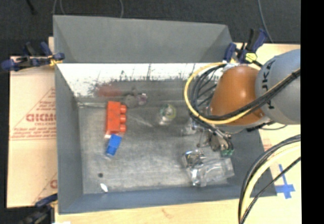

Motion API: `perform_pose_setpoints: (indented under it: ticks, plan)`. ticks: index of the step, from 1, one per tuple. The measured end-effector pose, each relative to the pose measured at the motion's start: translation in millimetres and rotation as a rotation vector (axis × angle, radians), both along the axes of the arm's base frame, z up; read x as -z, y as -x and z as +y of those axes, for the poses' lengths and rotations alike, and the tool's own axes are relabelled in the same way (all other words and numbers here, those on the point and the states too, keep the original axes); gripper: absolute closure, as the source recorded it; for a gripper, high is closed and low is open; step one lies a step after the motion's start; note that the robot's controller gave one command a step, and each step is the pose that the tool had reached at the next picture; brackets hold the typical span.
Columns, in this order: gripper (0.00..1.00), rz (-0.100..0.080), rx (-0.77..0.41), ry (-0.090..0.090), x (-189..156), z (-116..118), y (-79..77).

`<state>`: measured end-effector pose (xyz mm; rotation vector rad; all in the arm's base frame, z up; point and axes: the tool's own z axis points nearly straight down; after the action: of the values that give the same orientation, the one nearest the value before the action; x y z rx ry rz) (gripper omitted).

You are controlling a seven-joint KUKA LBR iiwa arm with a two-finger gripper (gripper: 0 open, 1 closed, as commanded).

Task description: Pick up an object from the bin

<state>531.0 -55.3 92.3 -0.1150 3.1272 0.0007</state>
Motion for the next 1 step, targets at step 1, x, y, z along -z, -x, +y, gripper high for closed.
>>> perform_pose_setpoints:
  ticks: [1]
  plan:
    - [0.00, -0.013, 0.100, -0.001, 14.7, -45.6, 2.2]
